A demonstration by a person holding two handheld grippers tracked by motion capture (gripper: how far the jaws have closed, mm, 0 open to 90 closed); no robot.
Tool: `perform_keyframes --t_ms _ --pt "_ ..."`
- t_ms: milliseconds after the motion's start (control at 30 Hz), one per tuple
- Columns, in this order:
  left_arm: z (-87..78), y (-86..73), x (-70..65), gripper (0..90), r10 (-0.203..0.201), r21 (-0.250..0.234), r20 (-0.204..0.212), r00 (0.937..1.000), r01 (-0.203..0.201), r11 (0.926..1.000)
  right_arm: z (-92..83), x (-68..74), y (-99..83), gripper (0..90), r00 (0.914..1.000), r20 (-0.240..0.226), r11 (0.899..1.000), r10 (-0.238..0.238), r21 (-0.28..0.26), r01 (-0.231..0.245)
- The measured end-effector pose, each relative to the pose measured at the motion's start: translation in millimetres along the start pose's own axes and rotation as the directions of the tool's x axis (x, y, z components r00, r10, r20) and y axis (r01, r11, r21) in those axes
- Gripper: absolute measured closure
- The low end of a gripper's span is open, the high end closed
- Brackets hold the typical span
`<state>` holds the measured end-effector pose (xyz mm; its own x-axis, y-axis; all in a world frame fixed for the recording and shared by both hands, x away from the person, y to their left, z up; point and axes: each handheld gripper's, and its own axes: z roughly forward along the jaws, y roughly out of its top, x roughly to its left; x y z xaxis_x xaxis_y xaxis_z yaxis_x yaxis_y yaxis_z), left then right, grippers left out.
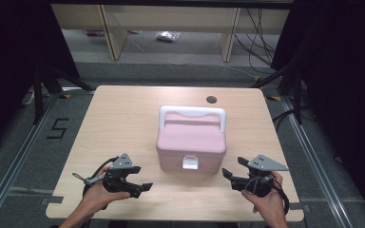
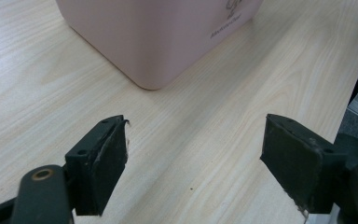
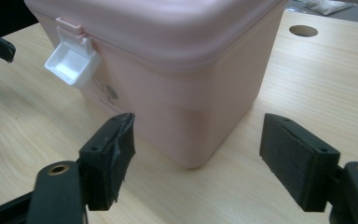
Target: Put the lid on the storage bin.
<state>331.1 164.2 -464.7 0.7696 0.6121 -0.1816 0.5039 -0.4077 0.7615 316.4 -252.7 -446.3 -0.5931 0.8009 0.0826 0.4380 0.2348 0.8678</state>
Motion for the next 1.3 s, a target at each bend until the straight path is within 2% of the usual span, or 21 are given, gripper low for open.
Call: perform_keyframes --t_ms 33,67,133,233,267,367,400,433,467,600,633,733,833,900,1033,1100,1167,1200,1233,1267,1300 --pt "-0.6 -0.2 -0.1 21.1 0.001 -0.001 0.000 1.0000 -0.001 1.0000 0.5 -1.4 -1.1 26.3 0.9999 -0.002 1.000 -0.016 -0.010 0.016" --pt "-2.0 -0.3 0.8 21.0 0.016 0.016 -0.005 0.9999 -0.016 0.9998 0.5 -0.3 -2.4 26.0 0.9999 -0.010 1.000 0.004 -0.010 -0.004" --pt "-1.4 -1.3 -1.5 20.5 -0.002 -0.007 0.000 1.0000 0.002 1.0000 0.3 -1.2 -5.1 25.0 0.9999 -0.010 1.000 -0.003 -0.007 0.003" --pt "-1.1 -3.9 -3.6 19.6 0.013 0.001 -0.013 0.9998 -0.013 0.9999 0.8 -1.5 -8.7 23.8 0.9995 -0.026 1.000 -0.016 -0.007 0.016" --pt "-2.2 -4.7 -3.3 19.5 0.034 0.022 -0.013 0.9993 -0.034 0.9992 1.0 0.8 -10.5 23.1 0.9995 -0.030 1.000 0.005 -0.001 -0.005" --pt "-0.3 -8.3 -8.0 19.0 0.015 0.003 -0.008 0.9998 -0.015 0.9999 -0.5 0.3 -13.4 21.4 0.9989 -0.031 0.999 -0.036 0.019 0.036" --pt "-0.9 -8.9 -7.8 19.0 0.033 0.011 -0.008 0.9994 -0.033 0.9994 0.5 3.7 -15.8 20.6 0.9991 -0.042 1.000 -0.006 0.014 0.006" --pt "-1.1 -10.5 -9.1 19.0 0.033 0.015 -0.018 0.9993 -0.033 0.9993 -0.9 1.9 -15.7 20.3 0.9986 -0.034 0.999 -0.040 0.026 0.041" --pt "-1.8 -11.4 -9.6 18.8 0.043 0.018 -0.016 0.9990 -0.042 0.9989 -1.1 4.8 -17.4 20.1 0.9991 -0.042 0.999 -0.012 0.033 0.013" --pt "-1.8 -17.8 -14.1 18.8 0.036 0.007 -0.014 0.9992 -0.036 0.9993 -0.9 8.4 -19.7 19.6 0.9980 -0.053 0.998 -0.034 0.042 0.036" --pt "-2.7 -18.5 -13.9 18.8 0.060 0.018 -0.017 0.9981 -0.059 0.9981 -0.9 7.9 -19.6 19.6 0.9969 -0.054 0.997 -0.056 0.044 0.059" --pt "-6.5 -20.6 -16.0 18.8 0.080 0.023 -0.030 0.9963 -0.079 0.9966 -1.0 11.7 -22.4 19.6 0.9972 -0.051 0.997 -0.054 0.057 0.057" --pt "-8.4 -24.2 -19.4 18.8 0.060 -0.003 -0.033 0.9977 -0.060 0.9982 -3.0 14.1 -25.8 19.6 0.9980 -0.055 0.996 -0.033 0.081 0.037" --pt "-10.8 -26.9 -16.6 18.8 0.089 0.024 -0.036 0.9954 -0.088 0.9958 -4.0 13.1 -28.9 19.7 0.9980 -0.049 0.996 -0.041 0.082 0.045" --pt "-12.5 -33.4 -16.0 18.9 0.074 0.040 -0.048 0.9961 -0.072 0.9966 -6.4 12.9 -37.3 21.4 0.9991 -0.042 0.996 -0.008 0.086 0.012" --pt "-12.6 -35.0 -15.9 19.0 0.078 0.040 -0.038 0.9962 -0.077 0.9962 -7.4 14.0 -39.9 21.2 0.9992 -0.038 0.995 -0.008 0.096 0.011" --pt "-11.6 -36.3 -16.4 19.0 0.063 0.041 -0.029 0.9976 -0.062 0.9973 -7.5 12.5 -41.1 20.9 0.9984 -0.036 0.994 -0.043 0.099 0.046" --pt "-10.7 -37.3 -16.1 19.0 0.073 0.037 -0.027 0.9969 -0.072 0.9967 -7.8 15.1 -42.4 20.7 0.9991 -0.040 0.992 -0.012 0.126 0.017" --pt "-10.9 -38.1 -14.4 19.0 0.079 0.052 -0.035 0.9962 -0.077 0.9956 -5.2 13.3 -44.5 20.7 0.9981 -0.048 0.991 -0.040 0.124 0.046" --pt "-10.1 -39.2 -15.3 19.0 0.062 0.037 -0.032 0.9976 -0.061 0.9975 -6.1 15.9 -45.7 20.8 0.9993 -0.035 0.989 -0.015 0.146 0.020" --pt "-10.5 -40.2 -14.1 18.9 0.069 0.049 -0.028 0.9972 -0.068 0.9965 -4.8 15.5 -46.9 20.7 0.9989 -0.040 0.989 -0.025 0.145 0.031"
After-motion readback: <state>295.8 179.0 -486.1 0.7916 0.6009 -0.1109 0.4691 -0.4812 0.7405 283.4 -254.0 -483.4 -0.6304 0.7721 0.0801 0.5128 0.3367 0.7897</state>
